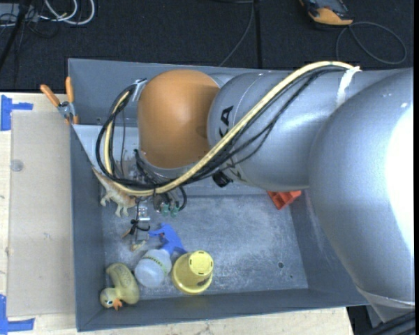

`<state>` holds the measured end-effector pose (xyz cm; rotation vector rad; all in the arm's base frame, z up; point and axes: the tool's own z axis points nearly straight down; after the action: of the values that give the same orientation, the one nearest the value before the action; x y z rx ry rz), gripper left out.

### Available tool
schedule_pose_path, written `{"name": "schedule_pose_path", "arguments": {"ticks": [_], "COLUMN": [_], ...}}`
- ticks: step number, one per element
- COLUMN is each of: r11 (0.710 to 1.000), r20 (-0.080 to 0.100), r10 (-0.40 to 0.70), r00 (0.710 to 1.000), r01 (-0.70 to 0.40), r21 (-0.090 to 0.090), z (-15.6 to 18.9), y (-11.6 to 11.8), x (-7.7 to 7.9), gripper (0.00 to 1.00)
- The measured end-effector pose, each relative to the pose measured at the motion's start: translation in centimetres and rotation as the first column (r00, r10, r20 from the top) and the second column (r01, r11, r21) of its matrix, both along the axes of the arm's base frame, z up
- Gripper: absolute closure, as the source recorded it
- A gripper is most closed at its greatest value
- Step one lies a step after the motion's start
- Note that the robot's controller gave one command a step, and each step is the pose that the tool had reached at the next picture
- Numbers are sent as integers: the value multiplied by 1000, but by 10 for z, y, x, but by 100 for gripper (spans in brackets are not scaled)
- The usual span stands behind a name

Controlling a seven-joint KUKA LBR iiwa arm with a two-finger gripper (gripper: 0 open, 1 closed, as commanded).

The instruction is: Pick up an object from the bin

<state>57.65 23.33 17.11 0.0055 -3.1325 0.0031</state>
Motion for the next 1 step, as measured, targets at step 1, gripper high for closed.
{"name": "schedule_pose_path", "arguments": {"ticks": [1], "r11": [1000], "r20": [7], "r10": [-5], "r00": [1000], "r01": [5], "r21": [2], "z": [5], "y": [-1], "x": [2], "gripper": [0]}}
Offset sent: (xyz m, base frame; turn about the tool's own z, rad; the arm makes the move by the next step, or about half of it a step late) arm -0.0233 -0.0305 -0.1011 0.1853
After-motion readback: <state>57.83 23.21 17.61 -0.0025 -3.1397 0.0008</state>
